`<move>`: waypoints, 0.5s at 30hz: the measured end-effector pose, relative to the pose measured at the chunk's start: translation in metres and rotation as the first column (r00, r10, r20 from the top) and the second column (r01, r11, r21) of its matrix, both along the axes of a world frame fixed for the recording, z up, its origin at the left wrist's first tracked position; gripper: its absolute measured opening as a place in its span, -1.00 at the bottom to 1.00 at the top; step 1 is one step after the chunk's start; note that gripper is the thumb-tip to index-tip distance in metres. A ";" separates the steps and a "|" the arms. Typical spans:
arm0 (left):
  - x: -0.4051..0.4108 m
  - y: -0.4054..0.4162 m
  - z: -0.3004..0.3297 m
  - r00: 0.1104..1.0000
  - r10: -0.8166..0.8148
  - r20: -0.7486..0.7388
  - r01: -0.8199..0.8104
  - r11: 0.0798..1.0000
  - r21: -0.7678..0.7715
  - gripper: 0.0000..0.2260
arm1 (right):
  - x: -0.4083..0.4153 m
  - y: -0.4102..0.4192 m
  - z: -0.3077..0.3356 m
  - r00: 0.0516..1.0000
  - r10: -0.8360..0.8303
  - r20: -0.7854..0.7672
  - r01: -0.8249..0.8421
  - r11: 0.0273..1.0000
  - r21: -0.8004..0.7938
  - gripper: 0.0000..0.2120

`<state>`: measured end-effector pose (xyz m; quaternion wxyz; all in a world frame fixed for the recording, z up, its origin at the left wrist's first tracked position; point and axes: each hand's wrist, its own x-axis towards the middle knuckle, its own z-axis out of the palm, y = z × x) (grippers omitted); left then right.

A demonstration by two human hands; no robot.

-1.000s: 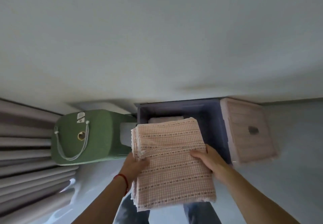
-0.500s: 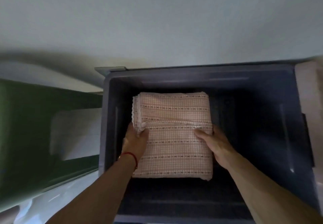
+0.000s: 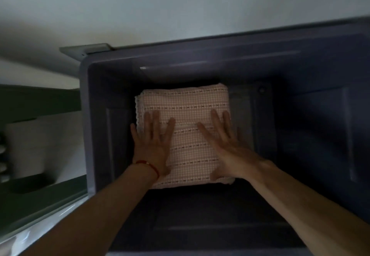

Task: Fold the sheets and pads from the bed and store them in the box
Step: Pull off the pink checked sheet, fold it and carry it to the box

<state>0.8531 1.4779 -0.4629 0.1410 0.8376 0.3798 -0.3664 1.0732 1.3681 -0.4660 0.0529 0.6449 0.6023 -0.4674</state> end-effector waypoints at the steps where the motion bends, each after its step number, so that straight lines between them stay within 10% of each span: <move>1: -0.002 0.009 -0.006 0.994 -0.013 -0.112 0.011 1.000 -0.021 0.41 | 0.001 0.002 -0.004 0.997 0.059 0.039 -0.057 0.998 -0.040 0.44; 9: 0.010 0.007 -0.043 0.961 0.018 -0.276 -0.002 0.998 0.059 0.19 | -0.026 0.019 -0.041 0.972 0.082 0.220 -0.039 0.980 -0.193 0.53; 15: 0.047 0.000 0.095 0.996 0.014 -0.091 -0.017 0.999 -0.039 -0.30 | -0.017 -0.007 0.077 0.956 -0.274 0.102 0.283 0.955 -0.093 -0.09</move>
